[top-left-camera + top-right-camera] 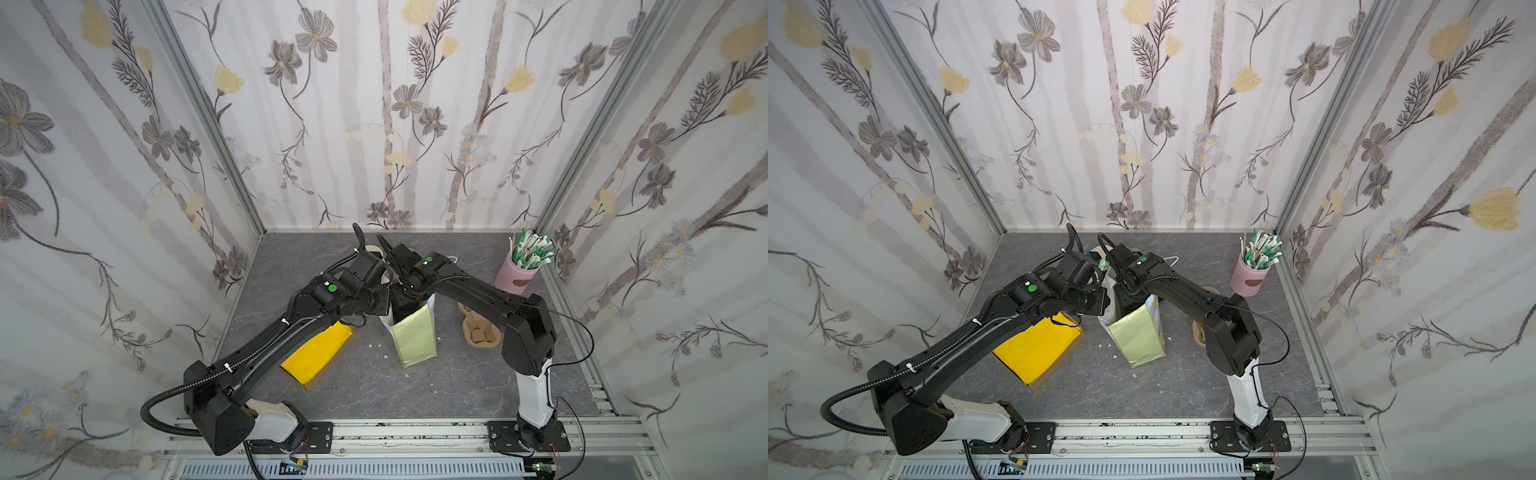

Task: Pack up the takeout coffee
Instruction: 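Push the black-lidded cup down into the carrier slot while left gripper holds bag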

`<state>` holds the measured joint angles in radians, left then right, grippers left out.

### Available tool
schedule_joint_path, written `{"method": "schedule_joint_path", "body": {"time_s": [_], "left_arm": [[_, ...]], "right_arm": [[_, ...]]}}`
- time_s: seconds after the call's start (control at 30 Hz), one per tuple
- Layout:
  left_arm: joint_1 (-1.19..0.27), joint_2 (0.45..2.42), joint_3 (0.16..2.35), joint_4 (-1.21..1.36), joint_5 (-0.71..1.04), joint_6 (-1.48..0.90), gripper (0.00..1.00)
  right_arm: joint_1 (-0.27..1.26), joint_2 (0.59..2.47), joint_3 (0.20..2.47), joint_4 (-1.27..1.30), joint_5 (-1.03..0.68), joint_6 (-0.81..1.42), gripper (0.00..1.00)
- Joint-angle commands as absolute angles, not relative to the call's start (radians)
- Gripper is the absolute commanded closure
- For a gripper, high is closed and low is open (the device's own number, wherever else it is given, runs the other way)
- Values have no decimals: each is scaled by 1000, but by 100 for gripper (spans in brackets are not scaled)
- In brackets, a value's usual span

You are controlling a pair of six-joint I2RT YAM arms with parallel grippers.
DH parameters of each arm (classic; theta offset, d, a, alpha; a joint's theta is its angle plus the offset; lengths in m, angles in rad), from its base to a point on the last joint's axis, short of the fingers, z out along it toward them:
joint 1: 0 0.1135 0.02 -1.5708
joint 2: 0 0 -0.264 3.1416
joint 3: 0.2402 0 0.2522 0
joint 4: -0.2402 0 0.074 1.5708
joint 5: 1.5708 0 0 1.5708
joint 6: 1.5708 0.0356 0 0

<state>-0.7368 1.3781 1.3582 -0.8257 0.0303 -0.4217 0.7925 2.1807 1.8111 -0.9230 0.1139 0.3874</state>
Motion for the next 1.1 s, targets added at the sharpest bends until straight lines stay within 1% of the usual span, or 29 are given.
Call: {"method": "schedule_joint_path", "body": {"time_s": [0.0,0.2,0.3,0.4,0.7,0.77,0.83,0.87,1.07], "left_arm": [[-736,1383,1371,-850,10,-416,79],[-737,1391,1393,-871,-13,-414,78],[-739,1394,1402,-884,-36,-418,78],[-744,1399,1404,-893,-55,-417,77],[-766,1401,1409,-905,-87,-416,77],[-773,1402,1408,-906,-96,-416,77],[-778,1403,1408,-907,-103,-417,77],[-780,1402,1410,-908,-105,-418,77],[-794,1401,1408,-911,-119,-423,78]], "right_arm": [[787,2207,1823,-986,49,382,50],[784,2205,1831,-990,55,390,46],[784,2192,1835,-992,61,397,42],[784,2186,1835,-990,70,405,35],[784,2182,1842,-985,76,425,26],[784,2178,1842,-983,78,428,23],[785,2175,1842,-979,79,429,15],[785,2171,1841,-977,80,429,14],[785,2161,1840,-965,80,435,13]]}}
